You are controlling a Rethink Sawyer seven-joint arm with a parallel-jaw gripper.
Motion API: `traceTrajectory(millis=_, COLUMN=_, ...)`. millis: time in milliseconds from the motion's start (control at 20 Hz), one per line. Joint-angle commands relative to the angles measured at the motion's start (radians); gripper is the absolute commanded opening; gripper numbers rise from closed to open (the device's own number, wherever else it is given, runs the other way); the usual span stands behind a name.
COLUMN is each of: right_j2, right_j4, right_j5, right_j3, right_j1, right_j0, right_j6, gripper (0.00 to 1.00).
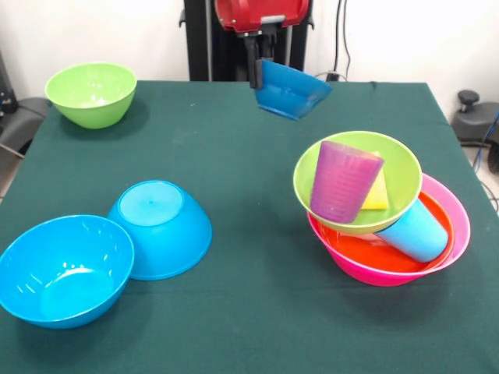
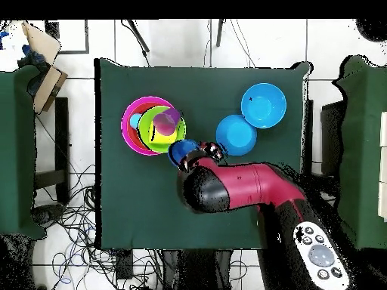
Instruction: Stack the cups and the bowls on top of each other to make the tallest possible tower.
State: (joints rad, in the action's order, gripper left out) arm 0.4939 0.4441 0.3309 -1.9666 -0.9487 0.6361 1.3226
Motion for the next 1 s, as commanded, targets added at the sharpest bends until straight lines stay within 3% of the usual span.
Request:
traceTrajectory(millis=50, right_j2=-0.074, right_j4=-0.067, right_j5=0.12, right_j3=0.14, right_j1=0.083, right_j0=-0.106, right_j6=0.198, gripper=0.0)
traceTrajectory(millis=400, right_j2=-0.122, right_j4=-0.109, right_j5=0.116, right_j3=0.154, right_j1=0.103, right_j0=-0.202, right_j6=0.252, gripper=0.0)
traceTrajectory(millis=650, right_j2=-0.191, right_j4=-0.108, right_j5=0.102, right_j3=0.226, right_j1=0.162, right_j0=-0.293, right_j6=0.303, gripper=0.0)
traceTrajectory(millis=1000, right_j2=-0.224, right_j4=-0.105, right_j5=0.074, right_j3=0.282, right_j1=0.227, right_j0=-0.343, right_j6=0.311, gripper=0.0)
